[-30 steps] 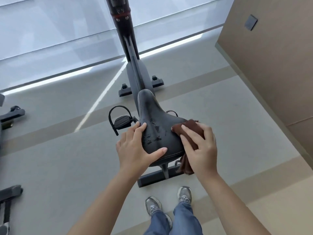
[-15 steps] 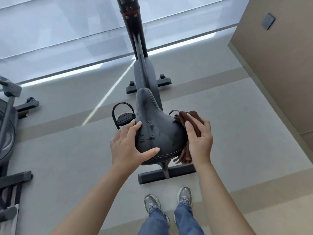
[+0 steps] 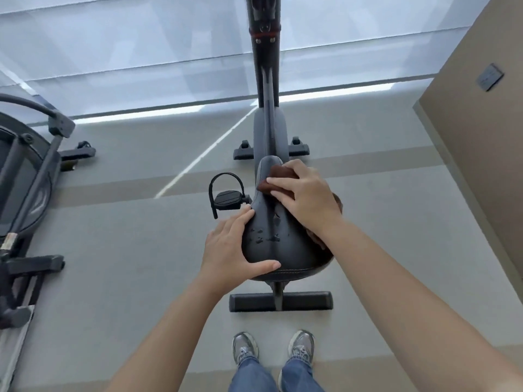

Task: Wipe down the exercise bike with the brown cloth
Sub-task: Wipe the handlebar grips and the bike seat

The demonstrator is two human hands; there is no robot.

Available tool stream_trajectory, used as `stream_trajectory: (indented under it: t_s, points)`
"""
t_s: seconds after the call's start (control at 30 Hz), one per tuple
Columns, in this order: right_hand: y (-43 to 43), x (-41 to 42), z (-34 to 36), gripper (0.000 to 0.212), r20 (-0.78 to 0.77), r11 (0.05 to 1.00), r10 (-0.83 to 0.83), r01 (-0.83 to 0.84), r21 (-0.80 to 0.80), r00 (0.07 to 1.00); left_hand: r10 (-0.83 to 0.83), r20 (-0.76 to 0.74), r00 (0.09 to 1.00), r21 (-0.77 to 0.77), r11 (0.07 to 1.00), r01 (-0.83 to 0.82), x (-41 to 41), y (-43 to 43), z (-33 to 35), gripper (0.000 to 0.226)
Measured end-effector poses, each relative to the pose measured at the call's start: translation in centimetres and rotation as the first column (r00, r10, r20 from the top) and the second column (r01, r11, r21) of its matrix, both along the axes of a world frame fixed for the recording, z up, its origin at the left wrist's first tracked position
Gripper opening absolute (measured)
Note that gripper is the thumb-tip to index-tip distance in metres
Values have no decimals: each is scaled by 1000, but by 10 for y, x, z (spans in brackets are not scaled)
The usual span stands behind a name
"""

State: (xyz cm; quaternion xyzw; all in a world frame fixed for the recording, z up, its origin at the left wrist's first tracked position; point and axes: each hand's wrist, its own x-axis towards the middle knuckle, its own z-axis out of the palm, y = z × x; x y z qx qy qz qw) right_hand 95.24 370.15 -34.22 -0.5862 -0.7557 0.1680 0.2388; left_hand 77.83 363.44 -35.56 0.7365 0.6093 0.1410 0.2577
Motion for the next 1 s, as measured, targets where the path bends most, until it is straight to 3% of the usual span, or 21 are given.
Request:
stream_trajectory:
  t_s: [0.13,0.27,0.37,0.53,0.8,1.0]
  points:
    - [-31,7,-3,22,78,997,44,-49,64,996,-50,7,999,-18,999,50,-6,1,0,104]
    - [-70,12,-5,20,40,986,45,-51,158,998,-34,29,999,16,999,33,-5,2,-2,102]
    - [-23,-6,-6,23,93,992,-39,27,124,995,-32,48,998,3,999,32,-5,3,-1,102]
    - [69,-22,-1,29,175,994,103,-108,19,979,-4,80,997,-23,1000,6,-5,1,0,104]
    - [-48,16,-2,16,57,977,202,-205,65,978,1,111,994,15,1000,-2,-6,0,-3,101]
    - [37,-22,-9,27,38,997,-54,52,55,998,-121,121,985,22,993,119,-19,7,-4,103]
